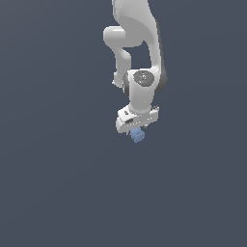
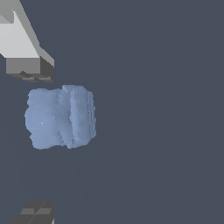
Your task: Pick up the object and move it to a goal position.
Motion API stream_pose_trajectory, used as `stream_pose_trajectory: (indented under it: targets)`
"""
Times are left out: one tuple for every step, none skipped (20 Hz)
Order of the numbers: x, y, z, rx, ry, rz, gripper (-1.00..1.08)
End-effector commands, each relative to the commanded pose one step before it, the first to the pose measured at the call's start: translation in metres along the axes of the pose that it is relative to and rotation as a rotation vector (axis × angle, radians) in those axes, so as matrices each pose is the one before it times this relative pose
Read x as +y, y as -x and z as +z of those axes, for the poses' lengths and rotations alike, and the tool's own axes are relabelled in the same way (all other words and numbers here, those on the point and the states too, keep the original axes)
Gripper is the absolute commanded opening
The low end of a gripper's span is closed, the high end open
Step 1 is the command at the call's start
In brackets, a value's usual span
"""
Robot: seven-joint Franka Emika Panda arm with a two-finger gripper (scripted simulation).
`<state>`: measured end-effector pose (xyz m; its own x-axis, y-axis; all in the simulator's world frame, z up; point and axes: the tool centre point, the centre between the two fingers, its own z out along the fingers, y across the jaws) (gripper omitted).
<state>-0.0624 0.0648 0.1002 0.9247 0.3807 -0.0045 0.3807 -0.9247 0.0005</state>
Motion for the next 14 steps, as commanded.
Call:
stream_pose_trajectory:
  targets:
    - [-0.00746,0.00435,0.00547,0.00272,0.00016,-0.04415,1.0]
    - [-0.00219,0.00116,0.00153,0.00054,-0.00011,-0.01203,1.0]
    - [-0.00181,0.00094,0.00124,0.00045,-0.0001,-0.00985,1.0]
    - [-0.00141,0.00073,0.00096,0.00035,-0.00009,-0.00765,1.0]
    - [-0.00101,0.00051,0.00068,0.00025,-0.00007,-0.00547,1.0]
    - [-0.00062,0.0003,0.00041,0.00015,-0.00004,-0.00331,1.0]
    - [-0.00014,0.00012,0.00014,0.00005,-0.00001,-0.00098,1.0]
    - [0.0008,-0.00053,-0.00057,-0.00097,-0.00028,0.00625,1.0]
    - [0.00001,0.00002,0.00034,0.0,0.0,0.0,1.0]
    - [0.00004,0.00006,0.00102,0.0,0.0,0.0,1.0]
    - [0.00006,0.00011,0.00169,0.0,0.0,0.0,1.0]
    - [-0.00026,0.00004,0.00232,0.00009,-0.00001,-0.00068,1.0]
    - [-0.00024,0.00009,0.00298,0.00009,-0.00002,-0.00068,1.0]
    - [0.00013,0.00025,0.00367,0.0,0.0,0.0,1.0]
